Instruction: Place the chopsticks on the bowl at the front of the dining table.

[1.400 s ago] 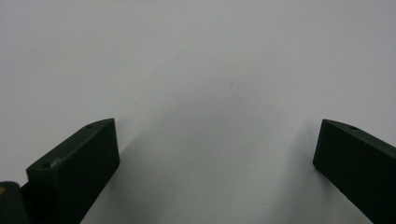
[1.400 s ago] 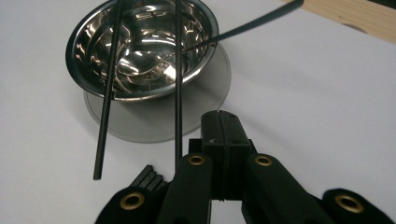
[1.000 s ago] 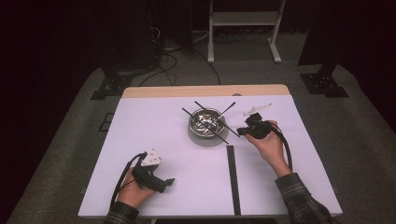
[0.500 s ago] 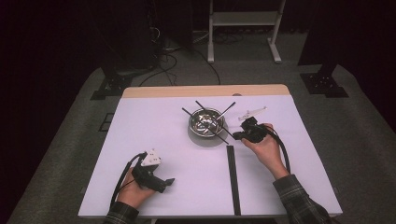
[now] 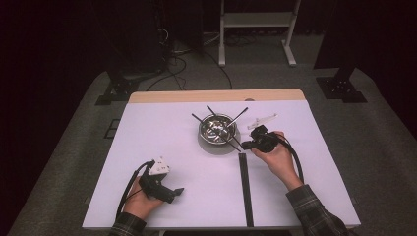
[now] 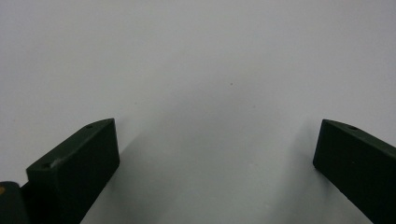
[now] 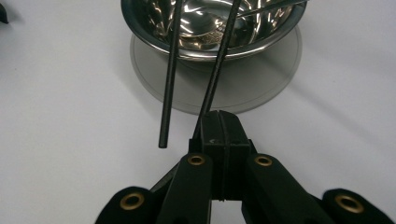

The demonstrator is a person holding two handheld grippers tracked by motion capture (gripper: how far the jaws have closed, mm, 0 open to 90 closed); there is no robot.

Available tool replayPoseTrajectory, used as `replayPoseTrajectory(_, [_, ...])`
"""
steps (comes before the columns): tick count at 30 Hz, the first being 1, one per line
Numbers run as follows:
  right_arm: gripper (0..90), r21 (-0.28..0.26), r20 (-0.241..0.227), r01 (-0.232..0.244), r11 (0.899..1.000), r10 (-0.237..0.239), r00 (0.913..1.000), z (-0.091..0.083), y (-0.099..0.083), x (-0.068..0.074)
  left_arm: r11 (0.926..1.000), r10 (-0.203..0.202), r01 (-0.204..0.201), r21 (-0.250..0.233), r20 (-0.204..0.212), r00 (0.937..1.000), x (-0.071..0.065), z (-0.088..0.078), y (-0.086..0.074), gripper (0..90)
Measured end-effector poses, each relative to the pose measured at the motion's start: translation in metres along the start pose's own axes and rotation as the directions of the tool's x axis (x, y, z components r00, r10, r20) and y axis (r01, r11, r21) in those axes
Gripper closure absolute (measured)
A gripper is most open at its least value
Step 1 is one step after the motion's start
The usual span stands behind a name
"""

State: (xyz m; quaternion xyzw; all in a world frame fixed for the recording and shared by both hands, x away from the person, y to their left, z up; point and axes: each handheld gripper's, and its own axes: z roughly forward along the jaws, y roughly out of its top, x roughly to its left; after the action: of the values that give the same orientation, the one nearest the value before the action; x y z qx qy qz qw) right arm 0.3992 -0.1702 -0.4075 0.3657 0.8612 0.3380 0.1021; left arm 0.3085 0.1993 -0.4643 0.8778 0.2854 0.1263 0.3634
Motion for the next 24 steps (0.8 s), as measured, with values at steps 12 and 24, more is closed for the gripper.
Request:
replayPoseTrajectory(12, [89.8, 0.007, -0.022, 0.041, 0.999, -0.041, 0.9989, 0.004, 0.004, 0.015, 1.0000, 0.004, -0.004, 0.000, -0.001, 1.0000, 0.000, 0.000, 0.000, 0.0])
replayPoseTrajectory(24, [89.8, 0.015, -0.052, 0.091, 0.996, -0.090, 0.9945, 0.010, 0.008, 0.035, 1.0000, 0.004, -0.004, 0.000, -0.001, 1.0000, 0.000, 0.000, 0.000, 0.0])
